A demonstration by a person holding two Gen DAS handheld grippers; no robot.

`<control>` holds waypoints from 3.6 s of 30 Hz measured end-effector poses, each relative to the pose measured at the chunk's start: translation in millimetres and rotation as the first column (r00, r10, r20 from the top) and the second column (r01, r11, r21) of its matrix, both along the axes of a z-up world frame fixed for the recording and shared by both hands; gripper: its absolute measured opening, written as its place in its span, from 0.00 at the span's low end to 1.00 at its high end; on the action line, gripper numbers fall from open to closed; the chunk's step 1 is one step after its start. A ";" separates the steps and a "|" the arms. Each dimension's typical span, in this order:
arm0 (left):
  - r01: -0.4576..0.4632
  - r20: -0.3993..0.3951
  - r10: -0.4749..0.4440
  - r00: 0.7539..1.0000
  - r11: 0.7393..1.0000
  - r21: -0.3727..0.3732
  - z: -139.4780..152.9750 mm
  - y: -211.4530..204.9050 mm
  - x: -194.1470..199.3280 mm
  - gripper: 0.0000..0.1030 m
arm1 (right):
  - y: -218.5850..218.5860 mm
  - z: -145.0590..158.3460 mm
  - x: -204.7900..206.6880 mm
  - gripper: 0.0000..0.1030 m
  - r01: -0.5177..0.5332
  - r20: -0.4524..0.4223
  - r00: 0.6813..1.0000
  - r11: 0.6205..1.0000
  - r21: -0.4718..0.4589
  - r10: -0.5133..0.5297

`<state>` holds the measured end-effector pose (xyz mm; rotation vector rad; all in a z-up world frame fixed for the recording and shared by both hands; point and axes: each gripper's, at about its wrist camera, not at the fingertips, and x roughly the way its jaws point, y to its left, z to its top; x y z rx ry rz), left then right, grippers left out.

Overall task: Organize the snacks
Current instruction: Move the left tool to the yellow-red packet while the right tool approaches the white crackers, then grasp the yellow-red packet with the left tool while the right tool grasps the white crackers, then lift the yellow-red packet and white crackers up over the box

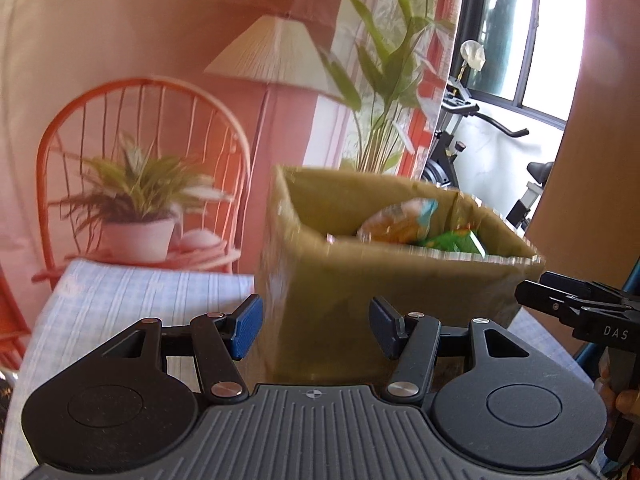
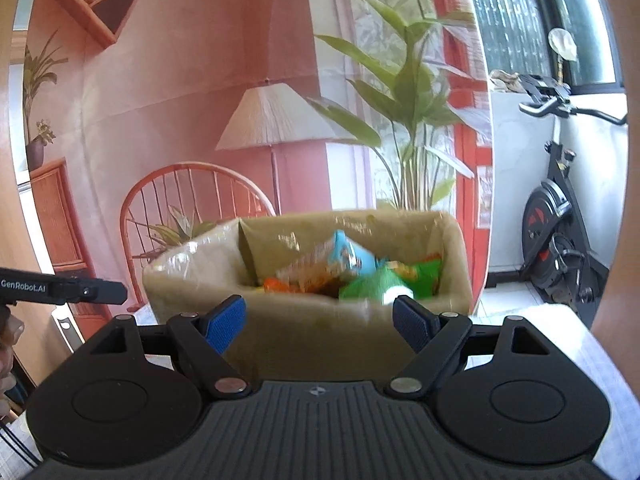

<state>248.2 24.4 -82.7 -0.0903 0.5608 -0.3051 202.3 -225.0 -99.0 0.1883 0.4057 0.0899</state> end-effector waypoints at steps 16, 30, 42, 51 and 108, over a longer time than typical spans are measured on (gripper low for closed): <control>-0.045 -0.111 0.050 0.993 0.998 0.045 -103.1 3.9 -28.4 0.59 | 25.2 -111.9 -38.7 0.74 0.023 -0.186 0.982 1.000 -0.017 -0.025; -0.029 -0.154 0.038 0.987 0.998 0.060 -131.0 -6.8 -48.0 0.59 | 45.0 -161.0 -41.6 0.61 -0.005 -0.271 0.963 0.997 -0.075 -0.015; 0.042 -0.197 -0.029 0.980 0.997 0.067 -140.2 -16.6 -44.8 0.59 | 44.0 -167.3 -37.4 0.49 0.003 -0.294 0.955 0.997 -0.076 -0.025; 0.093 -0.222 -0.064 0.973 0.988 0.120 -152.2 -28.3 -35.4 0.57 | 40.9 -167.8 -36.6 0.49 0.000 -0.293 0.956 0.998 -0.059 -0.018; -0.024 -0.065 0.025 0.998 1.000 0.020 -107.1 -11.4 -57.3 0.38 | 22.4 -134.8 -58.6 0.48 0.088 -0.231 0.969 0.996 0.003 -0.085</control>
